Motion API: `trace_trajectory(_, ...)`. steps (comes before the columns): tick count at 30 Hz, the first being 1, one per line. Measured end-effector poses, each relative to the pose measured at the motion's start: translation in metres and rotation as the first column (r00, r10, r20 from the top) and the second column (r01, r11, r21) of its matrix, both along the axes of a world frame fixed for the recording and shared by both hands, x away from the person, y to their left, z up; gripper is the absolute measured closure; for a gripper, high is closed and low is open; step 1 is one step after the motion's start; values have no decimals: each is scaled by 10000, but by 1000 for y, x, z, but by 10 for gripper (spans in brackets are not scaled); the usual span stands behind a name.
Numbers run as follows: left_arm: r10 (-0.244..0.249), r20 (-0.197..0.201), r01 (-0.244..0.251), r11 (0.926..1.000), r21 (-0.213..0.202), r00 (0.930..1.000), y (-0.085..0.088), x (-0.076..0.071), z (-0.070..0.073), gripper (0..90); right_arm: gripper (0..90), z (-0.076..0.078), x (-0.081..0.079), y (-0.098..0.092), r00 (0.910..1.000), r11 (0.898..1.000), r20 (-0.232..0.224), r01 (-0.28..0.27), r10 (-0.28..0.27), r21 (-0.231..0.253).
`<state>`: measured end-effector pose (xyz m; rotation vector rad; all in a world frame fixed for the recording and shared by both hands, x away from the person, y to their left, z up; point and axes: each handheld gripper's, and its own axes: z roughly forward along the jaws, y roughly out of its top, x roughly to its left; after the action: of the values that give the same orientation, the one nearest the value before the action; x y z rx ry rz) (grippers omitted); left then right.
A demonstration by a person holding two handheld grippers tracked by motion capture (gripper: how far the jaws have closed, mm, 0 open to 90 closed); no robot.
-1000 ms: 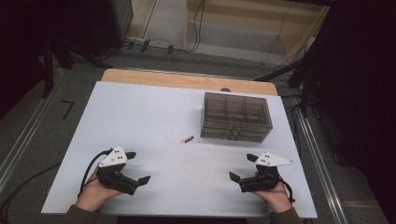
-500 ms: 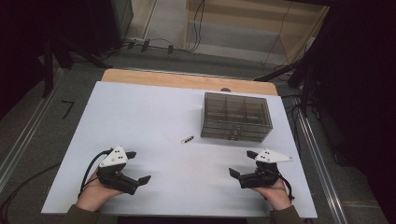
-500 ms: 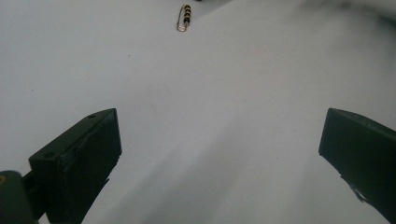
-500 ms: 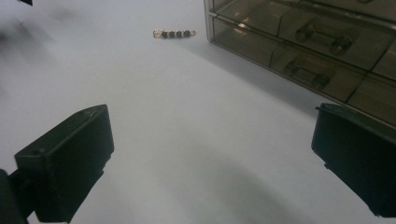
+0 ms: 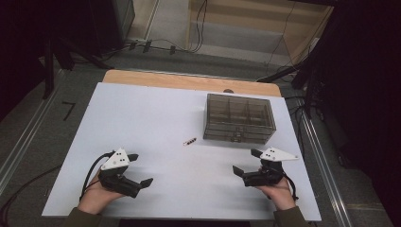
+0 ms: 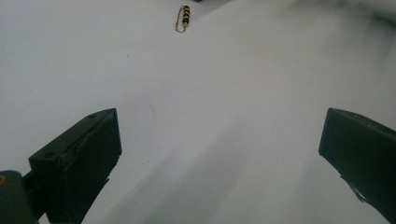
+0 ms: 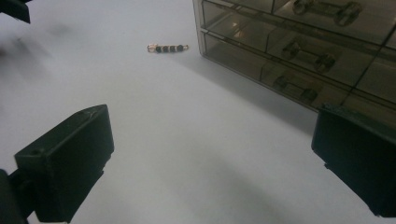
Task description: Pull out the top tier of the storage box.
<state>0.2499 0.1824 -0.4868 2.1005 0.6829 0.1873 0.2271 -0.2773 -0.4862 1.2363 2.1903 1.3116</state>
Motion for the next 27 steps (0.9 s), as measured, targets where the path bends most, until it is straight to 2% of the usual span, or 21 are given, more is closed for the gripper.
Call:
trace_trajectory(9, -34, 16, 34, 10000, -52, 10000, 0, 0, 0, 0, 0, 2, 5, 3, 10000, 10000, 34, -29, 29, -1)
trace_trajectory(15, -144, 56, 143, 9999, 94, 9999, -2, -1, -1, 0, 0, 2, 5, 2, 10000, 10000, 17, 10, -10, -22)
trace_trajectory(27, -146, 39, 145, 9998, 95, 9999, -2, -1, -1, 0, 0, 4, 11, 3, 10000, 9999, 49, 15, -15, -148)
